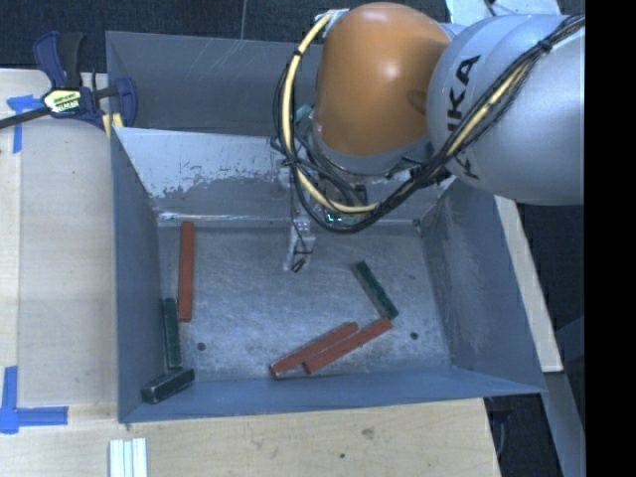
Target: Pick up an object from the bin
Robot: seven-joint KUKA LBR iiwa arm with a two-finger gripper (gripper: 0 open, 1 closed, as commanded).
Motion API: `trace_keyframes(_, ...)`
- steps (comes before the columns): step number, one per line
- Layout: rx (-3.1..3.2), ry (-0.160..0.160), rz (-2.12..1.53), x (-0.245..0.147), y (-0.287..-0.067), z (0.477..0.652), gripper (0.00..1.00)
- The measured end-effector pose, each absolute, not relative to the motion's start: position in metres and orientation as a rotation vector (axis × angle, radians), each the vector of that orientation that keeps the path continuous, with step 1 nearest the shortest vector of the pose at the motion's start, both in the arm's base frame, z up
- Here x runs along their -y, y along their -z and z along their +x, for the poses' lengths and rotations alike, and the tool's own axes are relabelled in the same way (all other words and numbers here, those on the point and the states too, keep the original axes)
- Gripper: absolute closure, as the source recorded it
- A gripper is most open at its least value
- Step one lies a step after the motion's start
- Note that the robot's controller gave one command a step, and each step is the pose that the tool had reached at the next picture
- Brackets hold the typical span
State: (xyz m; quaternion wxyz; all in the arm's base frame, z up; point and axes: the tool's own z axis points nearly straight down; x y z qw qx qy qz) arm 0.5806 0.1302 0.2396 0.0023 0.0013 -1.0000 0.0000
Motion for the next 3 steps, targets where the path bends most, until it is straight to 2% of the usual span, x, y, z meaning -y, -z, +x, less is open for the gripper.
trace_keyframes(1, 3.134, -0.001, -0.154, -0.156, -0.158, 0.613, 0.00)
trace_keyframes(2, 3.121, 0.002, 0.380, -0.221, -0.070, 0.602, 0.00)
trace_keyframes(3, 3.129, 0.004, 0.377, -0.220, -0.074, 0.604, 1.00)
